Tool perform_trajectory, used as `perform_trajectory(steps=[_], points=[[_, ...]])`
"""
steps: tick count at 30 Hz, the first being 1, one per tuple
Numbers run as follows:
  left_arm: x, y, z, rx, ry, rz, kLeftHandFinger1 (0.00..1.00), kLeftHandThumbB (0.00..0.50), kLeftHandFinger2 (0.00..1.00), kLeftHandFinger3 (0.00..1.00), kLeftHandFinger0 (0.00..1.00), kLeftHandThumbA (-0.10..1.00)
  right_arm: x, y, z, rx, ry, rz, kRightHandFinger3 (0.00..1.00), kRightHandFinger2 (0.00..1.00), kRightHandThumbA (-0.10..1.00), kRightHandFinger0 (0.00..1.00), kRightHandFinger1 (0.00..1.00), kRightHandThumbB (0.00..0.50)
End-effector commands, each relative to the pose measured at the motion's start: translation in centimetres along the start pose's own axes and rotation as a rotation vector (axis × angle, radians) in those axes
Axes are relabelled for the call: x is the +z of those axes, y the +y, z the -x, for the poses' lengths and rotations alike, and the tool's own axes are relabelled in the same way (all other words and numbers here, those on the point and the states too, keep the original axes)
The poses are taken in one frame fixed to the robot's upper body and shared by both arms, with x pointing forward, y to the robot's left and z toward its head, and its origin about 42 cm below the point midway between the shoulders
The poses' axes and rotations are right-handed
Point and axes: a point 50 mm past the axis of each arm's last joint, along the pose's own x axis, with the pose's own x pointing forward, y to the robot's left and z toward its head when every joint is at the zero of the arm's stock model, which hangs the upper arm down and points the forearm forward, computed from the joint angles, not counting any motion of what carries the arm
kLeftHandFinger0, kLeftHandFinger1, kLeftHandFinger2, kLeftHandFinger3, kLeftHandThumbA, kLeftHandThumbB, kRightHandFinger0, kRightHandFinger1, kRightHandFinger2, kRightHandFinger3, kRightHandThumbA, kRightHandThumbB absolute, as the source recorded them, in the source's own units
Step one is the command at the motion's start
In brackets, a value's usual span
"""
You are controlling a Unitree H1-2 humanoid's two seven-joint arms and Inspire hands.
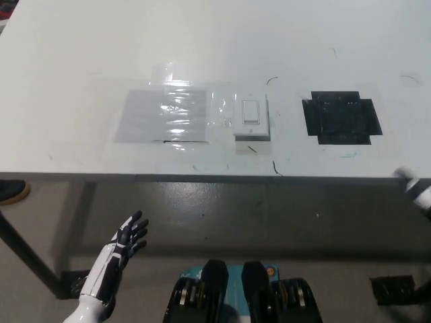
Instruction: A white switch is kept at the centre of the table close to the robot and the robot uses its right hand to press it to turn it on
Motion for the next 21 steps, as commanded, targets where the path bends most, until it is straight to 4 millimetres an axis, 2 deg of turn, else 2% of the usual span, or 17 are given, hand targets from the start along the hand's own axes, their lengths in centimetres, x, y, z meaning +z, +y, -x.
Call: perform_trajectory(steps=[1,4,5,6,7,8,10,12,13,15,17,21], points=[[1.1,0.0,-0.3,-0.017,-0.049,0.008,1.00,0.009,1.00,1.00,1.00,1.00,10.8,-4.7,-10.4,0.075,-0.187,0.064,1.00,1.00,1.00,1.00,1.00,0.150],[1.0,0.0,-0.3,-0.013,-0.044,0.006,1.00,0.015,1.00,1.00,1.00,1.00,13.1,-5.2,-15.1,0.151,-0.210,0.101,1.00,1.00,1.00,1.00,1.00,0.193],[1.0,-0.1,-0.3,-0.013,-0.042,0.006,1.00,0.008,1.00,1.00,1.00,1.00,14.4,-5.1,-17.6,0.205,-0.216,0.128,1.00,1.00,1.00,1.00,1.00,0.199],[1.0,-0.1,-0.2,-0.011,-0.042,0.006,1.00,0.006,1.00,1.00,1.00,1.00,14.8,-5.0,-18.3,0.222,-0.218,0.135,1.00,1.00,1.00,1.00,1.00,0.199],[1.0,-0.1,-0.3,-0.014,-0.041,0.007,1.00,0.005,1.00,1.00,1.00,1.00,15.7,-4.7,-20.3,0.268,-0.223,0.168,1.00,1.00,1.00,1.00,1.00,0.202],[1.0,-0.1,-0.3,-0.015,-0.041,0.008,1.00,0.005,1.00,1.00,1.00,1.00,16.1,-4.6,-21.2,0.292,-0.224,0.179,1.00,1.00,1.00,1.00,1.00,0.203],[1.1,-0.1,-0.3,-0.018,-0.042,0.002,1.00,0.000,1.00,1.00,1.00,1.00,17.3,-3.3,-24.4,0.399,-0.203,0.230,1.00,1.00,1.00,1.00,1.00,0.241],[1.1,-0.1,-0.3,-0.022,-0.045,0.001,1.00,0.002,1.00,1.00,1.00,1.00,17.9,-2.0,-26.3,0.484,-0.182,0.272,1.00,1.00,1.00,1.00,1.00,0.249],[1.1,-0.1,-0.4,-0.025,-0.044,0.000,1.00,0.006,1.00,1.00,1.00,1.00,18.3,-0.7,-28.1,0.568,-0.150,0.304,1.00,1.00,1.00,1.00,1.00,0.240],[1.1,-0.1,-0.4,-0.026,-0.043,-0.003,1.00,0.006,1.00,1.00,1.00,1.00,18.5,0.2,-29.2,0.614,-0.130,0.313,1.00,1.00,1.00,1.00,1.00,0.242],[1.0,-0.1,-0.3,-0.030,-0.046,-0.003,1.00,0.000,1.00,1.00,1.00,1.00,18.7,2.6,-31.2,0.701,-0.076,0.390,1.00,1.00,1.00,1.00,1.00,0.265],[1.0,0.0,-0.4,-0.033,-0.048,-0.002,1.00,0.000,1.00,1.00,1.00,1.00,18.3,6.0,-33.3,0.804,0.011,0.482,1.00,1.00,1.00,1.00,1.00,0.286]])
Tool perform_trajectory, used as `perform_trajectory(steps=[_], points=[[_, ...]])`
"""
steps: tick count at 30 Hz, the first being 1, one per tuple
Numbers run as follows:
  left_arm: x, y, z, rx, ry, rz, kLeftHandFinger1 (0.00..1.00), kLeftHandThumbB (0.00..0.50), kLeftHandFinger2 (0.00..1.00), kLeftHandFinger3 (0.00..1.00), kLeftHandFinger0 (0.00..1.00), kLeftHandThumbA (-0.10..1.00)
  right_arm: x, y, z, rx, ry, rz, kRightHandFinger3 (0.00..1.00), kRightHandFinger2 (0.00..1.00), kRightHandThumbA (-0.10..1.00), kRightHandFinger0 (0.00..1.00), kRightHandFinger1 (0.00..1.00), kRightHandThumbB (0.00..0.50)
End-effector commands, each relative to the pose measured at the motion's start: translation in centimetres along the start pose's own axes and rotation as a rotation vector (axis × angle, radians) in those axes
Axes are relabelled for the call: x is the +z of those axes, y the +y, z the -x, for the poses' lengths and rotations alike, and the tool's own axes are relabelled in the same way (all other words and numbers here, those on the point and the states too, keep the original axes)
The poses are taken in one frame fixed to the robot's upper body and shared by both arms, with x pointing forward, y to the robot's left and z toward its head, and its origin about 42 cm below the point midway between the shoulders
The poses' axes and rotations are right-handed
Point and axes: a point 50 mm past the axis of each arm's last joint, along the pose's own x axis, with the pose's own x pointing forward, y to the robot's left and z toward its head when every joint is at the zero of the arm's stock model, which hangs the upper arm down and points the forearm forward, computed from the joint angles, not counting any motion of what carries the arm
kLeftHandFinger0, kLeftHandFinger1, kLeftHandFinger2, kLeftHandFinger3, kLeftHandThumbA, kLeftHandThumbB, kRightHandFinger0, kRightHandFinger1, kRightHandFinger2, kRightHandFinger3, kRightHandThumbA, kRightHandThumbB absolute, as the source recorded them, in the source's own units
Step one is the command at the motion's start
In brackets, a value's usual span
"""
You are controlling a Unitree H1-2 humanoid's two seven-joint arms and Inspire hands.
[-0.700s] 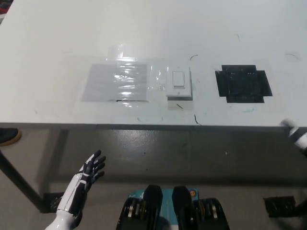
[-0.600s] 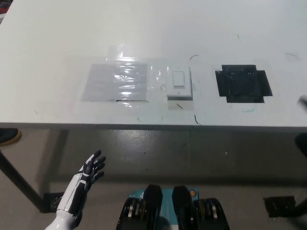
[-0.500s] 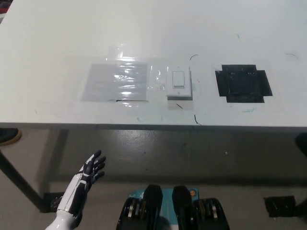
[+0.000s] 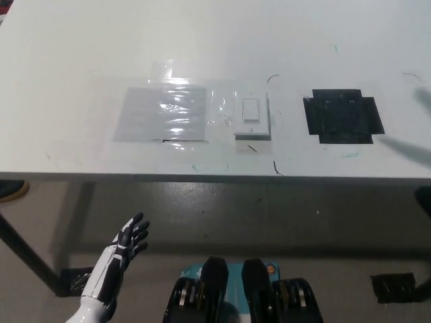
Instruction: A white switch is kept at the centre of the table close to the robot and the robot uses its right hand to press it to turn it on
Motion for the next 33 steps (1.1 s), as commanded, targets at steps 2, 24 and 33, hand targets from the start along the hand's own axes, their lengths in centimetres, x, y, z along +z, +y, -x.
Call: perform_trajectory(steps=[2,24,33], points=[[1.1,0.2,-0.4,-0.029,-0.051,-0.003,1.00,0.000,1.00,1.00,1.00,1.00,7.3,-0.3,-11.5,0.473,0.184,0.244,1.00,1.00,1.00,1.00,1.00,0.291],[1.0,-0.1,-0.1,-0.024,-0.037,-0.014,1.00,0.000,1.00,1.00,1.00,1.00,0.5,13.5,-16.0,0.758,0.476,0.390,1.00,1.00,1.00,1.00,1.00,0.302],[1.0,0.1,-0.2,-0.028,-0.044,-0.018,1.00,0.024,1.00,1.00,1.00,1.00,-3.6,16.3,-13.6,0.848,0.546,0.319,1.00,1.00,1.00,1.00,1.00,0.245]])
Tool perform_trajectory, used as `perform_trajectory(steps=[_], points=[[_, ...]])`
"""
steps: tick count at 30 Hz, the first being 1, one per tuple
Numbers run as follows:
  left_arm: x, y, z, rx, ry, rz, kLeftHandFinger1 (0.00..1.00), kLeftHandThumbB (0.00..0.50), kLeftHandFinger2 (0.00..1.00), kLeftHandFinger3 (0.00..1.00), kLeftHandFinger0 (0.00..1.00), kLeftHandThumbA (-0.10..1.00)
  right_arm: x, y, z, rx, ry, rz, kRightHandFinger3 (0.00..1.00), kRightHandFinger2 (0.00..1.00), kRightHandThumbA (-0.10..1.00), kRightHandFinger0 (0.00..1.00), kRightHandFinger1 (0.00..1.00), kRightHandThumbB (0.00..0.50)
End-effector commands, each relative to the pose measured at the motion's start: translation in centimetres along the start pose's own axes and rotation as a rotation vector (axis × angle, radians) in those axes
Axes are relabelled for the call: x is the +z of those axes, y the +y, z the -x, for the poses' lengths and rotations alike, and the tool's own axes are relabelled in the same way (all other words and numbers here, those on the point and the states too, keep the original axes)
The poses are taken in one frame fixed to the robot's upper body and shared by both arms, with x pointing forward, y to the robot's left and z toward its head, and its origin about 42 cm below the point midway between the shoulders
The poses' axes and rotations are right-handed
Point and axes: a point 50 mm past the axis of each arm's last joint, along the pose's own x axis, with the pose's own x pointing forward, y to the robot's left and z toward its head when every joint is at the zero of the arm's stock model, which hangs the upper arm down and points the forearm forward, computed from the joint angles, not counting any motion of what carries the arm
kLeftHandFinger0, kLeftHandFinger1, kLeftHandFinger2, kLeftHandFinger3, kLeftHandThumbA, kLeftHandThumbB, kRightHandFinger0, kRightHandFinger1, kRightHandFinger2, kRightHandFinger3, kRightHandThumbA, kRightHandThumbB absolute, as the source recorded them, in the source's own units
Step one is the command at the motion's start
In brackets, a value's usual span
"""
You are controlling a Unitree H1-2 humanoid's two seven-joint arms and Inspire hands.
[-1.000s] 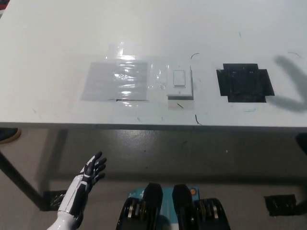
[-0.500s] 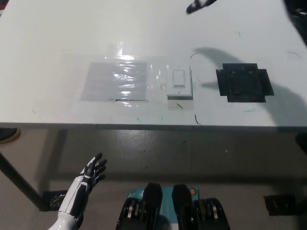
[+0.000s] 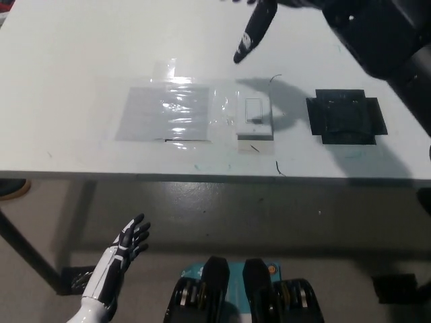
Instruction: A white switch is kept at the centre of the table close to the robot and the robot uses its right hand to press it to turn it on
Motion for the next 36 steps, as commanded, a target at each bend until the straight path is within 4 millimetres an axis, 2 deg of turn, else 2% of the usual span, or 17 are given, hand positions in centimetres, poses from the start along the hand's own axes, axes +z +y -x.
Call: perform_trajectory(steps=[1,2,3,4,6,11,16,24,28,33,36], points=[[1.0,0.2,-0.2,-0.024,-0.046,-0.018,1.00,0.028,1.00,1.00,1.00,1.00,0.4,-0.8,0.2,0.008,-0.030,0.045,1.00,1.00,1.00,1.00,1.00,0.230],[1.1,0.2,-0.2,-0.024,-0.046,-0.018,1.00,0.028,1.00,1.00,1.00,1.00,0.1,-0.3,-0.2,-0.011,-0.014,0.066,1.00,1.00,1.00,1.00,1.00,0.239],[1.1,0.2,-0.2,-0.020,-0.045,-0.014,1.00,0.016,1.00,1.00,1.00,1.00,-0.1,0.0,-0.3,-0.012,-0.006,0.076,1.00,1.00,1.00,1.00,1.00,0.204],[1.0,0.2,-0.2,-0.019,-0.046,-0.012,1.00,0.015,1.00,1.00,1.00,1.00,-0.5,0.3,-0.6,-0.010,0.011,0.078,1.00,1.00,1.00,1.00,1.00,0.246],[0.9,0.2,0.0,-0.013,-0.035,-0.007,1.00,0.020,1.00,1.00,1.00,1.00,-1.2,1.2,-1.0,0.000,0.036,0.072,1.00,1.00,1.00,1.00,1.00,0.271],[0.9,0.2,0.2,-0.012,-0.038,-0.010,1.00,0.028,1.00,1.00,1.00,1.00,-2.5,2.6,-1.6,0.055,0.057,0.017,1.00,1.00,1.00,1.00,1.00,0.265],[1.0,0.3,0.0,-0.016,-0.038,-0.014,1.00,0.005,1.00,1.00,1.00,1.00,-3.7,3.6,-2.2,0.061,0.051,0.060,1.00,1.00,1.00,1.00,1.00,0.279],[1.2,0.4,-0.2,-0.017,-0.040,-0.015,1.00,0.002,1.00,1.00,1.00,1.00,-4.7,4.9,-3.1,0.066,0.058,0.073,1.00,1.00,1.00,1.00,1.00,0.343],[1.3,0.4,-0.2,-0.016,-0.046,-0.017,1.00,0.005,1.00,1.00,1.00,1.00,-4.9,5.4,-3.4,0.083,0.068,0.085,1.00,1.00,1.00,1.00,1.00,0.317],[1.3,0.3,-0.2,-0.013,-0.040,-0.011,1.00,0.013,1.00,1.00,1.00,1.00,-4.8,5.6,-3.6,0.111,0.086,0.085,1.00,1.00,1.00,1.00,1.00,0.317],[1.4,0.3,-0.3,-0.015,-0.045,-0.018,1.00,0.000,1.00,1.00,1.00,1.00,-4.8,5.7,-3.6,0.118,0.087,0.093,1.00,1.00,1.00,1.00,1.00,0.310]])
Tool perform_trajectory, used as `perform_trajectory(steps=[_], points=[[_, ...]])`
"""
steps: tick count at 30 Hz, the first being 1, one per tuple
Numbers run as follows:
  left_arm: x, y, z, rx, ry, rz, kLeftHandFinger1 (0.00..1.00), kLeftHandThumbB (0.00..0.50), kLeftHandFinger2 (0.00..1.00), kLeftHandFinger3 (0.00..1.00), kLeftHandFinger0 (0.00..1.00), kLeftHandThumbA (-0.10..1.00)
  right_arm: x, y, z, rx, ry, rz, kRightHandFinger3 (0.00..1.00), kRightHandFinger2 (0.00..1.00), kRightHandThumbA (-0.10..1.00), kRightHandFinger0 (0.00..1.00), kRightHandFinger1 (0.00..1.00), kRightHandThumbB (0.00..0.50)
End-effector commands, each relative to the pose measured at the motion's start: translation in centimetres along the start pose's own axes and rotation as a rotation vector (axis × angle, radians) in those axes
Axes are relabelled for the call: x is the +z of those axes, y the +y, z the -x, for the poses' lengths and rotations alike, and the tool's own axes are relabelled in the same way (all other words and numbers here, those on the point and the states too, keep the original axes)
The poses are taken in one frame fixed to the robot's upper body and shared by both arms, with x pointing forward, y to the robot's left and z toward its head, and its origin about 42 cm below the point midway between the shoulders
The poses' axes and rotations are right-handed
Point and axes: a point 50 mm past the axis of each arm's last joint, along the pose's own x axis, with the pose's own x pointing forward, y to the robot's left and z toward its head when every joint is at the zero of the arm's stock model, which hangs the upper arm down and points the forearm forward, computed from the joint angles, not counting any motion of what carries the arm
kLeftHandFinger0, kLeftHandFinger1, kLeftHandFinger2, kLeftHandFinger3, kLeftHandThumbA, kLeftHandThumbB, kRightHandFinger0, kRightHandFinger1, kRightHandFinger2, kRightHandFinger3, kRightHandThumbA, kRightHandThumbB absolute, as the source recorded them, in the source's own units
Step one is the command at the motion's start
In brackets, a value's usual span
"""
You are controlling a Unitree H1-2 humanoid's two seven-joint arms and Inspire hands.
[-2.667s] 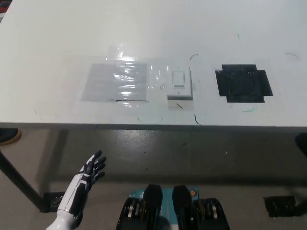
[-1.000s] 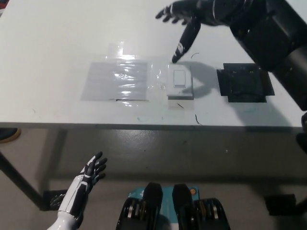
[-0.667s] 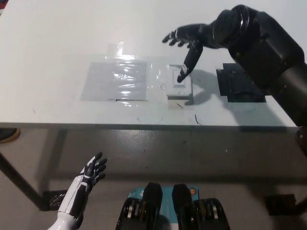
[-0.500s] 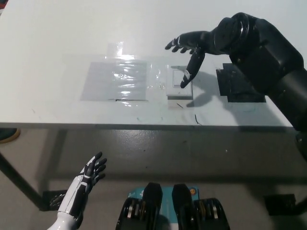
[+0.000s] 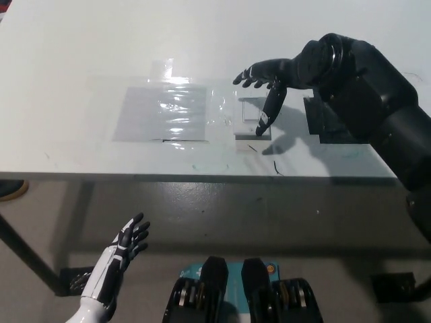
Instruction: A white switch is kept at the centre of the table close to the robot and the robot uses its right hand to press it to turn it on
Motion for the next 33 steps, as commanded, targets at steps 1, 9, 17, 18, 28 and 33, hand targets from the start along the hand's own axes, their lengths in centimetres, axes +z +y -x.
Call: perform_trajectory(steps=[1,9,17,18,28,33], points=[[1.2,0.3,-0.3,-0.016,-0.040,-0.016,1.00,0.000,1.00,1.00,1.00,1.00,1.8,-2.2,1.2,-0.038,-0.034,0.061,1.00,1.00,1.00,1.00,1.00,0.311],[1.1,0.4,-0.5,-0.015,-0.040,-0.007,1.00,0.019,1.00,1.00,1.00,1.00,1.6,-0.4,0.8,0.010,0.016,0.152,1.00,1.00,1.00,1.00,1.00,0.317],[1.1,0.5,-0.7,-0.015,-0.042,-0.015,1.00,0.005,1.00,1.00,1.00,1.00,1.1,-0.1,0.8,0.023,0.014,0.133,1.00,1.00,1.00,1.00,1.00,0.318],[1.2,0.6,-0.7,-0.015,-0.042,-0.018,1.00,0.000,1.00,1.00,1.00,1.00,1.1,-0.1,0.9,0.020,0.012,0.133,1.00,1.00,1.00,1.00,1.00,0.311],[1.1,0.5,-0.8,-0.018,-0.045,-0.014,1.00,0.007,1.00,1.00,1.00,1.00,0.7,0.3,1.0,0.033,0.014,0.122,1.00,1.00,1.00,1.00,1.00,0.301],[1.1,0.5,-0.7,-0.015,-0.045,-0.013,1.00,0.007,1.00,1.00,1.00,1.00,0.8,0.4,1.0,0.041,0.012,0.124,1.00,1.00,1.00,1.00,1.00,0.298]])
